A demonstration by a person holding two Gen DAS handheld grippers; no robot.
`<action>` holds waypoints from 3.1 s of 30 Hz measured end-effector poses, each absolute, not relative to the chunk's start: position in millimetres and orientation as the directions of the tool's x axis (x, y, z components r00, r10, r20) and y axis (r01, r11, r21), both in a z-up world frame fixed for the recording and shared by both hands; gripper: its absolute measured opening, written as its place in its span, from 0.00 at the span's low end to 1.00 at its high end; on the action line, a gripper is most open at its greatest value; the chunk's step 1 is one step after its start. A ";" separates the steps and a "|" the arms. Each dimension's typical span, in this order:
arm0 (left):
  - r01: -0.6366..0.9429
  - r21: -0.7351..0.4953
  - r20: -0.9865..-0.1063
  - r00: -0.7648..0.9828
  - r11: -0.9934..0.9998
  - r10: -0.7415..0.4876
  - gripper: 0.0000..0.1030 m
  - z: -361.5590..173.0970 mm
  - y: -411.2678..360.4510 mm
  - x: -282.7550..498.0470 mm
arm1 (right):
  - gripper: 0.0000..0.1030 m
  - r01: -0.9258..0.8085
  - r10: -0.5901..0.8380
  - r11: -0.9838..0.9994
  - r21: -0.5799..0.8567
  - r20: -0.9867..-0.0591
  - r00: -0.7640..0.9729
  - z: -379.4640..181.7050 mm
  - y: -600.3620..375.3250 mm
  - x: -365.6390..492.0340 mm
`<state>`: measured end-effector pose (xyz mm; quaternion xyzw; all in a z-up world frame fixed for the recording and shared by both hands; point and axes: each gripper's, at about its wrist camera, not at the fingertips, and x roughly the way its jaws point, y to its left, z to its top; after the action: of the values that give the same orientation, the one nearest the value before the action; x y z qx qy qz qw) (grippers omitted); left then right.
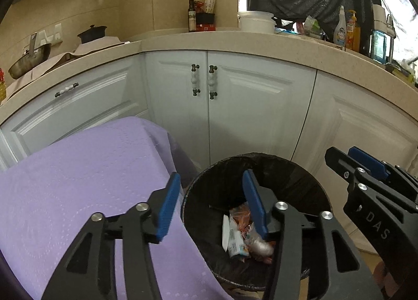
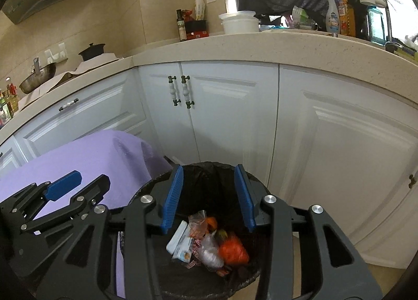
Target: Collect trash
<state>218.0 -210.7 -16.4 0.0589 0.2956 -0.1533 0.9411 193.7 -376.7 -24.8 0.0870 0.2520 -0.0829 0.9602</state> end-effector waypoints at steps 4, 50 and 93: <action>0.326 0.010 -0.562 0.784 0.945 -0.264 0.56 -11.8 -206.5 211.6 | 0.42 0.206 -0.119 0.971 0.124 -0.495 0.861 -20.0 -373.9 188.4; 0.330 0.004 -0.426 0.855 0.944 -0.297 0.76 27.7 -117.3 93.8 | 0.68 0.227 -0.180 0.972 0.062 -0.427 0.886 15.6 -296.9 44.3; 0.337 0.000 -0.431 0.850 0.941 -0.304 0.78 28.5 -123.8 98.4 | 0.68 0.252 -0.204 0.966 0.057 -0.429 0.880 15.8 -315.2 47.3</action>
<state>98.4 -123.8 28.5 0.0377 0.2175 -0.1669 0.9609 47.3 -315.2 15.8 0.0558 0.2150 -0.1178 0.9679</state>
